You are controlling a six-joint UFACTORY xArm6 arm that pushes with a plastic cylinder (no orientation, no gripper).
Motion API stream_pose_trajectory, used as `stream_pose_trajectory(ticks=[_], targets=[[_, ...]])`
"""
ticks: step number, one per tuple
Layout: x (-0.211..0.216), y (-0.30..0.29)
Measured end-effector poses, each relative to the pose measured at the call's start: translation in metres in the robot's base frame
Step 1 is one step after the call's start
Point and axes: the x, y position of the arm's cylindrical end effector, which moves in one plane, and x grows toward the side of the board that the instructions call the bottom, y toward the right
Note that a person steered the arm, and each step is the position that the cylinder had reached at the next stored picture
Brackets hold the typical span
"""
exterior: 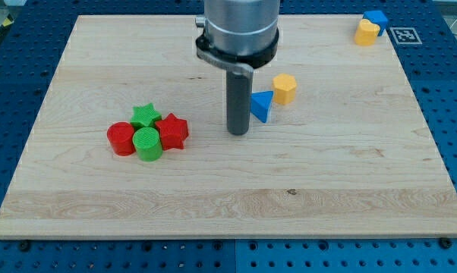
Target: Push the blue triangle up along with the yellow hexagon
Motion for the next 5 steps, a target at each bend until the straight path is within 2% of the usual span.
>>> stream_pose_trajectory(ticks=[2,4,5], targets=[[-0.019,0.064],[-0.055,0.066],[-0.067,0.104]])
